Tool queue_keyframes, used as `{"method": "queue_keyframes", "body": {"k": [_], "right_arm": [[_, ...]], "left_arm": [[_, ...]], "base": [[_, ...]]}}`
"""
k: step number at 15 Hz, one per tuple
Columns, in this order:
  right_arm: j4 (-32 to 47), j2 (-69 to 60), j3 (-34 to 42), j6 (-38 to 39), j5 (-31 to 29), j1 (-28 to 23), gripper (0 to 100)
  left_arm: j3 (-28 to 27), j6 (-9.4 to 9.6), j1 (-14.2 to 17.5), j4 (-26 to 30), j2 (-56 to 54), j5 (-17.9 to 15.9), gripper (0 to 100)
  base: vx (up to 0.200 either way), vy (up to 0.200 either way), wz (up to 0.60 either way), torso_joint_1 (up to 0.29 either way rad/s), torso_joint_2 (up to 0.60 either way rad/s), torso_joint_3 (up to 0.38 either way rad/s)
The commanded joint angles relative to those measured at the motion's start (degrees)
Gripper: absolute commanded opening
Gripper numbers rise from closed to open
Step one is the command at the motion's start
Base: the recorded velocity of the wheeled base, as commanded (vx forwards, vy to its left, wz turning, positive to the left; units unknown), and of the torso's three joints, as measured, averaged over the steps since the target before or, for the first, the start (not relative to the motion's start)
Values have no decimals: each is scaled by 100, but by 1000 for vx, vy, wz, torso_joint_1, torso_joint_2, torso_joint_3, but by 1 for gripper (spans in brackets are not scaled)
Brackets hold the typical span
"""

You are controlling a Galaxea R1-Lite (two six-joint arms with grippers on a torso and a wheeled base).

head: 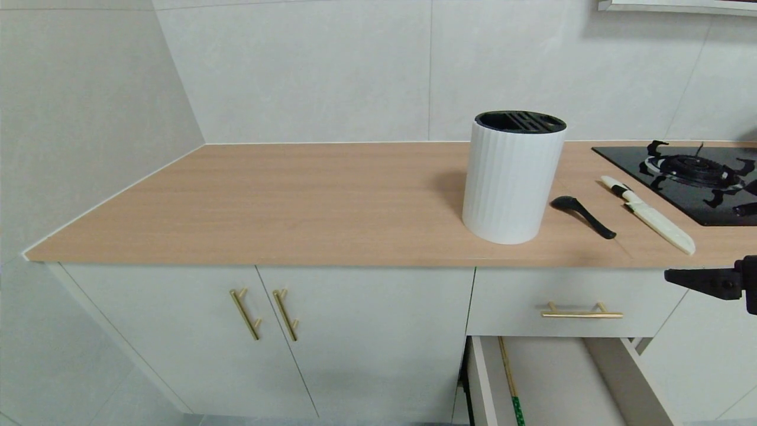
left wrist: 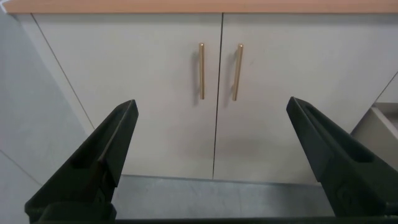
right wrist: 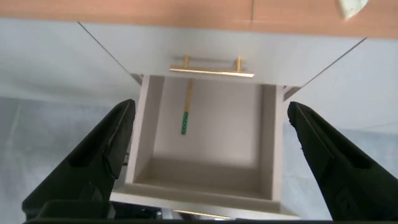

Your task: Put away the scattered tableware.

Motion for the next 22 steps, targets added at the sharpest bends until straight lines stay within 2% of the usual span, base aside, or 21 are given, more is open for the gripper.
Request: {"method": "queue_keyframes", "body": {"k": [1,4,7,9,10,11,14,17,22], "right_arm": [[-138,48,104,-36,3,3,100],[-1157,769,121,-194,38,-15,100],[-2704,2122,-28,-1020,433,-296,100],[-3372,2605,-125,-1082,917,-437,100],[-3715,2878,-151,-1091,1523,-613,100],[-3882,3063,-160,-1099,1822,-744,100],[-4427,3317,-195,-1117,1831,-1026,100],[-4436,3599,-397,-1099,1822,-1061,100],[-4436,4091,-643,-1091,1435,-1078,100]], "left_arm": [[0,-2,2,1,2,3,100],[0,-2,2,1,2,3,100],[0,-2,2,1,2,3,100],[0,-2,2,1,2,3,100],[0,-2,2,1,2,3,100],[0,-2,2,1,2,3,100],[0,-2,2,1,2,3,100],[0,-2,2,1,2,3,100],[0,-2,2,1,2,3,100]], "base": [[0,0,0,46,-100,-56],[0,0,0,7,-19,-11],[0,0,0,0,0,0],[0,0,0,0,0,0],[0,0,0,0,0,0],[0,0,0,0,0,0],[0,0,0,0,0,0],[0,0,0,0,0,0],[0,0,0,0,0,0]]}}
